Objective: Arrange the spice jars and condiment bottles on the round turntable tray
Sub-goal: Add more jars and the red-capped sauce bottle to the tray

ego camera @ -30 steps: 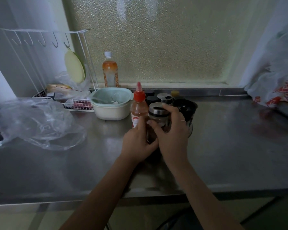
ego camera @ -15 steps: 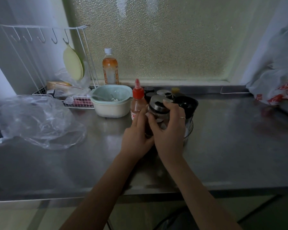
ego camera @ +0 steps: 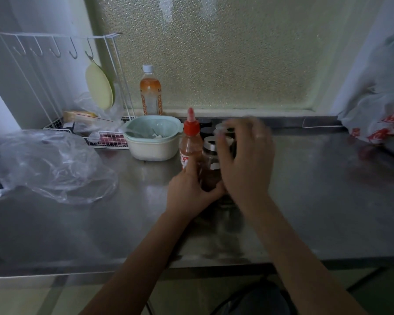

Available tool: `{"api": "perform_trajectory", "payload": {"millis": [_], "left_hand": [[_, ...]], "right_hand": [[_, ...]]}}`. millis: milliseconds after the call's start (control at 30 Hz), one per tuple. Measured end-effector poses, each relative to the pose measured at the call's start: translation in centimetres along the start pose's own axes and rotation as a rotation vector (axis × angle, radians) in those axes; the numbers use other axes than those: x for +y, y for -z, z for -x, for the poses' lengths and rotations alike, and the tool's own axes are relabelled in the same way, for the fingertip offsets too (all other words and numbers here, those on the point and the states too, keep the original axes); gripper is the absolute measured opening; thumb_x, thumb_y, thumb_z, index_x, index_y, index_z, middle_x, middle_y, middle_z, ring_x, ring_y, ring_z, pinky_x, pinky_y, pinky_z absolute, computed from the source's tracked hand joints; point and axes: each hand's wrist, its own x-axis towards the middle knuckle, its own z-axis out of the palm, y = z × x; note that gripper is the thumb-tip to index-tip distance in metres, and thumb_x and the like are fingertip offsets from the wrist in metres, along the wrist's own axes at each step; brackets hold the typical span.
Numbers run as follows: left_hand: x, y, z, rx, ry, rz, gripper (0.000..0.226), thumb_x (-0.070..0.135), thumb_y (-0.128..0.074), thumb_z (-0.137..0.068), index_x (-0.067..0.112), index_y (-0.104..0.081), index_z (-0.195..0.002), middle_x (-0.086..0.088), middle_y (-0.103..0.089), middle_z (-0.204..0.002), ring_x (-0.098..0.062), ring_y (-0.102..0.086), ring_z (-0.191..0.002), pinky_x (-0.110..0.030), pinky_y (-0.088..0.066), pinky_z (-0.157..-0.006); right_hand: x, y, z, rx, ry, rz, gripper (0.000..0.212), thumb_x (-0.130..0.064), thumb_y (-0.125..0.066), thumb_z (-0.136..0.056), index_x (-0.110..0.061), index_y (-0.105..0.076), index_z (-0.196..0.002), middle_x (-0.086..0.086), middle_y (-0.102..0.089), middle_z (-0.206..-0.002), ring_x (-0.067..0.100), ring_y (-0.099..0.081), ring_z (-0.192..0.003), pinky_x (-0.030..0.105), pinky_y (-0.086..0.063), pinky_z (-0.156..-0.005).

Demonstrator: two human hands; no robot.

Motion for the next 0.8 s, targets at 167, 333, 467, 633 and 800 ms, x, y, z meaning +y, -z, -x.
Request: {"api": "perform_trajectory", "payload": {"millis": [167,333,467,633,800], "left_hand": [[0.1,-0.3,0.2,0.036,0.060,0.005,0.058,0.057,-0.055,-0.063,0.020,-0.043,-0.106,-0.001,-0.068,-0.090,-0.025,-0.065,-0.075,-0.034,-0.053,-0.063],[0.0,-0.3,0.1,0.033,0.043,0.039,0.047,0.045,-0.063,-0.067,0.021,-0.046,-0.104,0.002,-0.066,-0.093,-0.020,-0.064,-0.079,-0.026,-0.045,-0.062],[0.1,-0.2,0.1,0.044,0.043,0.036,0.050,0.053,-0.056,-0.065,0.021,-0.048,-0.102,0.002,-0.066,-0.093,-0.020,-0.064,-0.076,-0.030,-0.050,-0.062],[0.0,-0.5,0.1,0.090,0.026,-0.014,0.056,0.054,-0.054,-0.064,0.019,-0.048,-0.107,0.000,-0.067,-0.095,-0.022,-0.064,-0.076,-0.027,-0.047,-0.059],[0.3,-0.5,0.4,0.125,-0.003,-0.045,0.058,0.055,-0.053,-0.064,0.020,-0.044,-0.109,-0.001,-0.069,-0.095,-0.025,-0.066,-0.073,-0.024,-0.043,-0.057]], "right_hand": [[1.3,1.3,-7.8,-0.663,-0.053,0.302,0.018,-0.027,-0.051,-0.089,-0.024,-0.058,-0.106,-0.002,-0.060,-0.107,0.022,-0.054,-0.106,0.044,-0.031,-0.098],[1.8,-1.2,-10.4,-1.155,-0.037,0.384,0.033,-0.031,-0.049,-0.094,-0.010,-0.060,-0.116,0.010,-0.058,-0.126,0.026,-0.055,-0.111,0.035,-0.041,-0.088],[2.1,-1.4,-11.5,-1.218,-0.067,0.416,0.052,-0.054,-0.051,-0.088,-0.011,-0.060,-0.116,0.006,-0.058,-0.125,0.025,-0.054,-0.112,0.033,-0.038,-0.086],[2.1,-3.4,-11.8,-1.217,-0.158,0.460,0.055,-0.065,-0.057,-0.078,-0.011,-0.056,-0.070,0.006,-0.060,-0.081,0.022,-0.056,-0.074,0.031,-0.040,-0.068],[1.2,-2.8,-12.1,-1.260,-0.192,0.437,0.040,-0.048,-0.064,-0.080,-0.011,-0.057,-0.071,0.007,-0.060,-0.076,0.021,-0.055,-0.064,0.029,-0.037,-0.053]]}}
